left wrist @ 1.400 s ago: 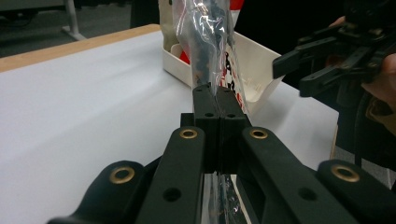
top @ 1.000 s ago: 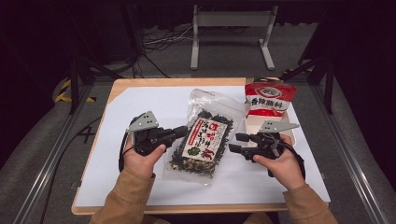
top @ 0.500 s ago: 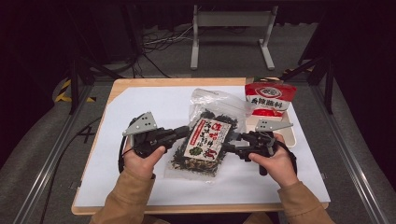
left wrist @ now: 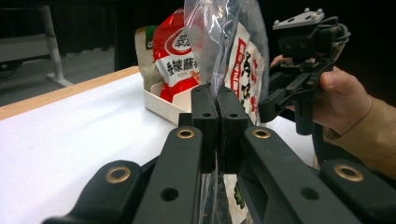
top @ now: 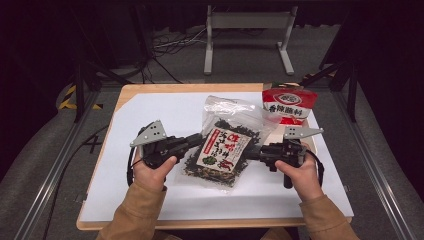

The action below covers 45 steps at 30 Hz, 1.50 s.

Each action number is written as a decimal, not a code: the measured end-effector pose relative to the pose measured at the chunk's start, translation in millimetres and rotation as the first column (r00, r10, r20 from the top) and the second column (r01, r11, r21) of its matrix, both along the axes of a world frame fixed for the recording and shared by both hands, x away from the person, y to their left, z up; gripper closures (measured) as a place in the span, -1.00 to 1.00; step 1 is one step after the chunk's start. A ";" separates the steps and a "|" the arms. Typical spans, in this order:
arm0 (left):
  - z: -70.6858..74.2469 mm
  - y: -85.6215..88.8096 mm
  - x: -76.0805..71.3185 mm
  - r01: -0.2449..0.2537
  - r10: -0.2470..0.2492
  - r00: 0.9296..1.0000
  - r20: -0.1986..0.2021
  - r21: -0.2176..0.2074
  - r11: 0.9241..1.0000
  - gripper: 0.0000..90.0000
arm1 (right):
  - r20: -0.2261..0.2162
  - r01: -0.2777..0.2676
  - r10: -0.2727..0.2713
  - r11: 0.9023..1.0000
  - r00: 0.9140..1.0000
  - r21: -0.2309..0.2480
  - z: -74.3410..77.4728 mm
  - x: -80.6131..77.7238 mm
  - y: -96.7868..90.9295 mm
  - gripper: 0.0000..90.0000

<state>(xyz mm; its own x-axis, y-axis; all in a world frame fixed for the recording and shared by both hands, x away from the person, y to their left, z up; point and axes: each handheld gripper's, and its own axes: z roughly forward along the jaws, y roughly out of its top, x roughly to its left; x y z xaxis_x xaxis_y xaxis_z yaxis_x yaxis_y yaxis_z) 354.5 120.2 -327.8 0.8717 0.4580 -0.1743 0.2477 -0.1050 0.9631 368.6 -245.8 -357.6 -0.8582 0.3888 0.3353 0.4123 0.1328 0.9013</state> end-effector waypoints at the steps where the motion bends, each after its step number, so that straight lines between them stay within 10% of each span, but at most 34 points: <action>1: -0.4 0.1 0.2 -0.004 0.004 1.000 0.004 0.006 1.000 0.95 | 0.004 -0.003 0.003 1.000 1.000 0.001 0.6 -0.4 -0.3 0.64; 27: -8.6 4.3 8.0 -0.034 0.034 0.999 -0.005 0.018 0.999 0.51 | 0.096 0.030 -0.021 0.995 0.995 -0.098 34.6 -21.2 -8.3 0.83; 45: -24.4 31.4 8.8 -0.104 0.107 0.994 -0.020 0.098 0.990 0.27 | 0.180 0.186 -0.151 0.962 0.972 -0.200 75.3 -28.8 -34.2 0.83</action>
